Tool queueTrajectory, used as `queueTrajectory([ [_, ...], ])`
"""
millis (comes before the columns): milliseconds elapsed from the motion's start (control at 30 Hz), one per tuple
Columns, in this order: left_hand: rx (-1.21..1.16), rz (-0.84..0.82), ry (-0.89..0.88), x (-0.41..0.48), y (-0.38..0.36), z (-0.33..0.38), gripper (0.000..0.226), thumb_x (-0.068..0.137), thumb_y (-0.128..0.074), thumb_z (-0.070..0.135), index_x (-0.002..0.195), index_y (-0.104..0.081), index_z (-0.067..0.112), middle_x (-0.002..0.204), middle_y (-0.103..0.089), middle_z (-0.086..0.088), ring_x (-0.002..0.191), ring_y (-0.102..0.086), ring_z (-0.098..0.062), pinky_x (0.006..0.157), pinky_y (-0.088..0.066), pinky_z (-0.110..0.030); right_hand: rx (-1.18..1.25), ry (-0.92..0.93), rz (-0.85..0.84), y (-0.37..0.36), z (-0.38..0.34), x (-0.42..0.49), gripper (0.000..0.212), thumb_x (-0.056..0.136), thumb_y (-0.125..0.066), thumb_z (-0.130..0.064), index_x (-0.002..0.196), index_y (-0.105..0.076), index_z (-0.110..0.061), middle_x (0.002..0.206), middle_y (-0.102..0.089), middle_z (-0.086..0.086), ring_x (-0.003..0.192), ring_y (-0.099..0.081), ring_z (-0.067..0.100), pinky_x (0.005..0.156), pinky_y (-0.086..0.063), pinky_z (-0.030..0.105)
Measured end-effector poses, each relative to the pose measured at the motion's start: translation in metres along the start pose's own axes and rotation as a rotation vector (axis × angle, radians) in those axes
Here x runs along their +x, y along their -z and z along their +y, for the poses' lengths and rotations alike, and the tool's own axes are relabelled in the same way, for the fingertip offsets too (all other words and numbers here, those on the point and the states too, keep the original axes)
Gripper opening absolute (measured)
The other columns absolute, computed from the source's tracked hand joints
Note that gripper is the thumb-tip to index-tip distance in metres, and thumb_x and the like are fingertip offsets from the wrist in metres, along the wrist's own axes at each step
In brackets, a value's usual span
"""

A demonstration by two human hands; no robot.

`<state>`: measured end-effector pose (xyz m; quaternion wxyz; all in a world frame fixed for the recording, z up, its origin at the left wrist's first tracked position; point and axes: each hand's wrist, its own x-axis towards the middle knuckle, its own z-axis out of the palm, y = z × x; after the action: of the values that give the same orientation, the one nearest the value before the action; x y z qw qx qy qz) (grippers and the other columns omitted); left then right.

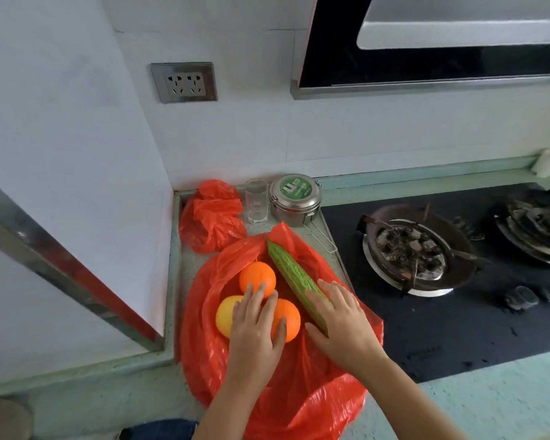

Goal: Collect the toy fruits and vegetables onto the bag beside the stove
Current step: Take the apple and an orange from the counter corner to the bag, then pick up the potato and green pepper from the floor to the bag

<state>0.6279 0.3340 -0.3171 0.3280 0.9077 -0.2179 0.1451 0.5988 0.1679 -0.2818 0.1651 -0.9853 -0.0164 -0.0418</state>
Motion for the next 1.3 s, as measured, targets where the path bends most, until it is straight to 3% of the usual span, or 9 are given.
queueTrajectory([
  [200, 0.008, -0.031, -0.157, -0.002, 0.0, 0.025, 0.044, 0.095, -0.035, 0.036, 0.121, -0.055, 0.007, 0.129, -0.054, -0.013, 0.129, -0.037, -0.03, 0.1, -0.036, -0.048, -0.051, -0.142, 0.084, 0.01, 0.0, -0.038, 0.052, 0.08, -0.062, -0.033, 0.128, -0.048, -0.021, 0.138, -0.045, 0.009, 0.131, -0.034, 0.034, 0.104, -0.027, 0.054],
  [400, -0.05, -0.105, -0.256, -0.007, -0.017, 0.053, 0.041, 0.089, -0.044, 0.031, 0.121, -0.055, 0.008, 0.128, -0.055, -0.014, 0.127, -0.039, -0.032, 0.099, -0.037, -0.05, -0.053, -0.301, 0.164, 0.015, 0.009, -0.087, 0.055, 0.076, -0.07, -0.028, 0.127, -0.05, -0.019, 0.133, -0.051, 0.009, 0.128, -0.039, 0.036, 0.099, -0.032, 0.06],
  [667, -0.171, -0.269, -0.461, -0.023, -0.051, 0.123, 0.042, 0.088, -0.045, 0.031, 0.123, -0.054, 0.007, 0.128, -0.054, -0.014, 0.125, -0.04, -0.031, 0.097, -0.04, -0.051, -0.088, -0.56, 0.34, 0.04, 0.047, -0.164, 0.058, 0.07, -0.077, -0.023, 0.123, -0.054, -0.014, 0.127, -0.056, 0.014, 0.119, -0.048, 0.038, 0.093, -0.041, 0.053],
  [767, -0.186, -0.306, -0.528, -0.028, -0.066, 0.154, 0.042, 0.088, -0.044, 0.031, 0.121, -0.055, 0.008, 0.127, -0.055, -0.013, 0.125, -0.038, -0.029, 0.099, -0.035, -0.053, -0.094, -0.62, 0.411, 0.049, 0.065, -0.19, 0.056, 0.071, -0.076, -0.022, 0.122, -0.055, -0.014, 0.125, -0.057, 0.015, 0.117, -0.05, 0.039, 0.092, -0.042, 0.054],
  [967, -0.218, -0.374, -0.657, -0.054, -0.104, 0.241, 0.04, 0.089, -0.039, 0.033, 0.123, -0.048, 0.013, 0.126, -0.057, -0.013, 0.124, -0.036, -0.026, 0.097, -0.031, -0.054, -0.122, -0.769, 0.523, 0.072, 0.118, -0.266, 0.057, 0.068, -0.078, -0.021, 0.12, -0.055, -0.014, 0.122, -0.059, 0.016, 0.113, -0.052, 0.04, 0.089, -0.044, 0.057],
  [1067, -0.221, -0.442, -0.739, -0.072, -0.126, 0.297, 0.05, 0.097, -0.022, 0.042, 0.123, -0.052, 0.012, 0.126, -0.057, -0.012, 0.124, -0.04, -0.028, 0.1, -0.029, -0.05, -0.132, -0.838, 0.568, 0.088, 0.149, -0.316, 0.057, 0.069, -0.078, -0.02, 0.12, -0.055, -0.013, 0.122, -0.058, 0.017, 0.112, -0.052, 0.041, 0.09, -0.043, 0.057],
  [1200, -0.25, -0.481, -0.847, -0.101, -0.161, 0.376, 0.047, 0.09, -0.037, 0.037, 0.122, -0.056, 0.008, 0.125, -0.058, -0.014, 0.123, -0.038, -0.028, 0.098, -0.033, -0.053, -0.159, -0.936, 0.623, 0.115, 0.194, -0.385, 0.055, 0.069, -0.078, -0.02, 0.119, -0.057, -0.012, 0.121, -0.059, 0.017, 0.112, -0.052, 0.042, 0.089, -0.042, 0.056],
  [1300, -0.3, -0.506, -0.881, -0.128, -0.187, 0.435, 0.048, 0.091, -0.035, 0.039, 0.122, -0.055, 0.009, 0.125, -0.057, -0.014, 0.123, -0.039, -0.028, 0.098, -0.035, -0.051, -0.166, -0.991, 0.665, 0.132, 0.225, -0.441, 0.055, 0.068, -0.078, -0.018, 0.119, -0.057, -0.011, 0.12, -0.059, 0.018, 0.112, -0.052, 0.042, 0.089, -0.043, 0.057],
])
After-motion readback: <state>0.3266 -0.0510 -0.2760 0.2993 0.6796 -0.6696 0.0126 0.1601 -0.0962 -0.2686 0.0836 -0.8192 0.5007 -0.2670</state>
